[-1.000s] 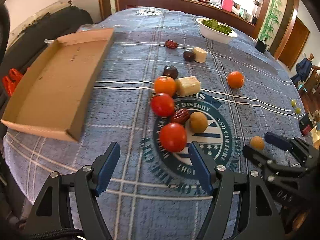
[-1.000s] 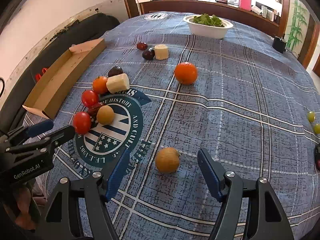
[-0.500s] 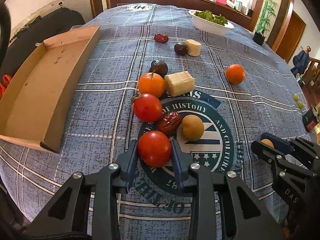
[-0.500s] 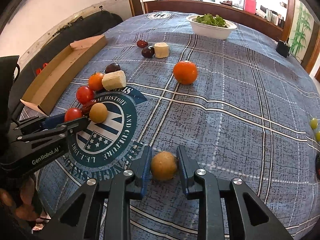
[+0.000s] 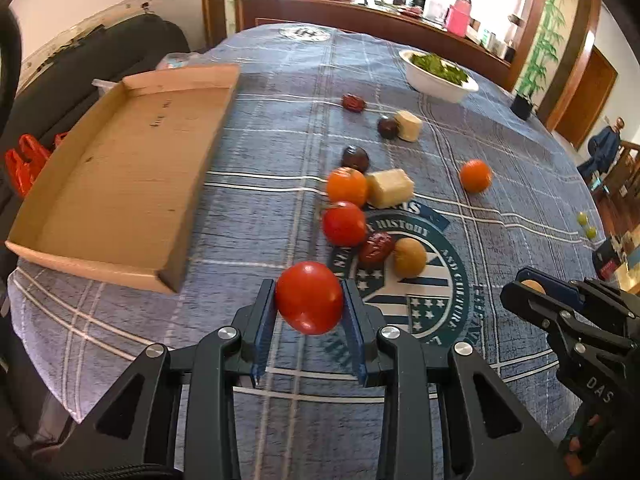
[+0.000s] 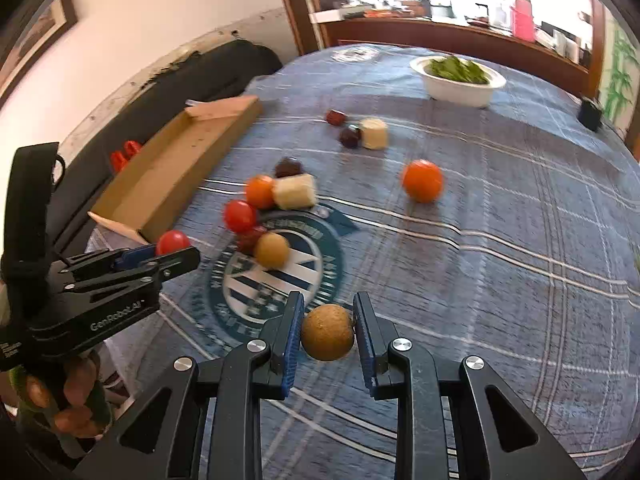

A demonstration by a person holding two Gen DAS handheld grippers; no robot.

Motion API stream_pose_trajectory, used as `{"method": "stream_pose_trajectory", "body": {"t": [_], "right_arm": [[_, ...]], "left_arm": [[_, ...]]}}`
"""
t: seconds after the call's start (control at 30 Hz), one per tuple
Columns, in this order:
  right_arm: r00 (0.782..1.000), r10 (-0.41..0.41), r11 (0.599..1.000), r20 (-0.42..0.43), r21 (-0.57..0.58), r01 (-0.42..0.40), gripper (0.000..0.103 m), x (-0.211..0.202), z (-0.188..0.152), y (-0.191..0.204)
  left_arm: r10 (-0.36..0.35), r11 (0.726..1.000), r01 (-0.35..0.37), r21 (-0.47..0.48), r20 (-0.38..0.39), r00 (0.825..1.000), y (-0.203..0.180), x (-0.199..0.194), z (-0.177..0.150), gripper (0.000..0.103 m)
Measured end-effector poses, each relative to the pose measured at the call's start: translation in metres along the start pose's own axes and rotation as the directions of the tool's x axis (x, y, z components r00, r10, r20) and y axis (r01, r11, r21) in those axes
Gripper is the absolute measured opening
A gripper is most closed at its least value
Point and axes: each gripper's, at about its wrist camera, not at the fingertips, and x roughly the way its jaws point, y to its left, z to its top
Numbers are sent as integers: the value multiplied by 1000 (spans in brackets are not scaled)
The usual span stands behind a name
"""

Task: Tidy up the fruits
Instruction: 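Grasp a red tomato with the left gripper while the right grasps the brown round fruit, then carry both fruits into the cardboard tray and open both grippers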

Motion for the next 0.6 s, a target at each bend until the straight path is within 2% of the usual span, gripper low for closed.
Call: {"method": "stream_pose_trajectory", "body": {"t": [0.3, 0.6], "right_arm": [[998, 70, 996, 6, -51, -70, 26, 0, 11, 29], [994, 106, 991, -4, -78, -106, 26, 5, 18, 44]], "left_arm": [[64, 998, -63, -17, 56, 996, 15, -18, 7, 30], [87, 996, -84, -40, 86, 992, 29, -27, 12, 30]]}}
